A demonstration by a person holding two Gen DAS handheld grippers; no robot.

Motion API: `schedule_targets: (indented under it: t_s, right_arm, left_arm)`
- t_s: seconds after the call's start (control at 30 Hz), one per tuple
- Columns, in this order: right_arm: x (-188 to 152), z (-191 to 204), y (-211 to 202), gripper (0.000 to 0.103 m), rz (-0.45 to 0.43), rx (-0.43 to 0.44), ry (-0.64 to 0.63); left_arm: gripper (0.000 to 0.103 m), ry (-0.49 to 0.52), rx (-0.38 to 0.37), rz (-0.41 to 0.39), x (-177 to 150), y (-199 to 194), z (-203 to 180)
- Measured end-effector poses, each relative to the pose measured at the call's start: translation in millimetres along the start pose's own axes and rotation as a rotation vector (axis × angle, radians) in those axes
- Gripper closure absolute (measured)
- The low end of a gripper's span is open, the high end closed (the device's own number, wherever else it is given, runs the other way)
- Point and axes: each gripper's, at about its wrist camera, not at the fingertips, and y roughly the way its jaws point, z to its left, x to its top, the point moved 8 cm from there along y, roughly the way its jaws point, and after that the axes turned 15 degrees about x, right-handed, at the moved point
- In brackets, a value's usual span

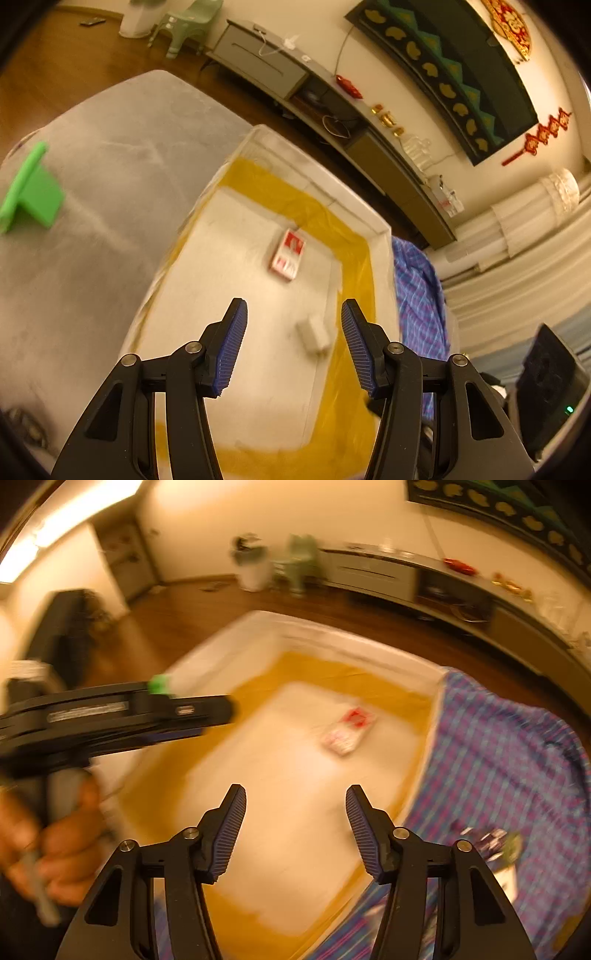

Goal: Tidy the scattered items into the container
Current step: 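Move both open tools back to the items on the cloth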

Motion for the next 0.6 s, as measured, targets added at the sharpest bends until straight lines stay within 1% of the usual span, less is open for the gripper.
schedule_targets:
  t_s: [0.07,0.1,0.13,0.17,0.2,0.23,0.27,0.3,0.37,0.47,0.5,0.53,0.57,0.6]
  right_arm:
    - [-14.6,30.8,-0.7,0.04,0.027,0.081,-0.079]
    - [-25.1,47.1,6.0,0.04,0.068,0.092,-0.138]
    - [-33.8,54.4,14.2,0.04,0.103,0.07,-0.185]
    - [-45.6,61.1,28.5,0.041,0.158,0.012,-0.246]
    - [-54.1,63.5,38.9,0.047,0.196,-0.015,-0.273]
    - [-65.0,65.5,46.9,0.079,0.235,-0.027,-0.289]
    - [-68.5,70.6,49.6,0.079,0.219,-0.064,-0.329]
    - [-71.4,75.6,49.7,0.08,0.222,-0.057,-0.337]
    - [-76.8,88.9,43.6,0.084,0.205,0.002,-0.317]
    - [-94.1,107.3,44.4,0.086,0.219,0.004,-0.361]
    - [-97.5,109.0,44.4,0.085,0.21,0.014,-0.351]
    - [-99.3,108.2,41.8,0.08,0.198,0.01,-0.343]
    - [-100.5,106.3,35.0,0.071,0.167,-0.004,-0.33]
    - [-97.8,101.3,23.8,0.067,0.117,0.001,-0.299]
  left_arm:
    - [0.047,-0.011,0.03,-0.024,-15.2,-13.7,14.4]
    - [0.047,-0.016,0.042,-0.028,-21.6,-18.0,19.8]
    - [0.047,-0.024,0.053,-0.026,-30.0,-22.0,24.5]
    - [0.047,-0.028,0.055,-0.02,-36.3,-24.1,28.6]
    - [0.047,-0.03,0.056,-0.013,-43.2,-26.3,30.8]
    - [0.047,-0.028,0.059,-0.008,-50.4,-29.3,32.5]
    - [0.047,-0.022,0.063,-0.006,-56.7,-32.0,33.2]
    - [0.047,-0.013,0.065,-0.005,-62.6,-35.4,33.7]
    - [0.047,0.007,0.069,-0.015,-72.8,-45.6,34.0]
    - [0.047,0.034,0.083,-0.037,-83.7,-58.4,30.8]
    - [0.047,0.031,0.091,-0.041,-85.6,-60.6,31.0]
    - [0.047,0.039,0.096,-0.045,-89.0,-63.5,29.7]
    - [0.047,0.055,0.093,-0.051,-92.0,-66.5,26.5]
    - [0.047,0.074,0.092,-0.056,-95.1,-69.2,22.2]
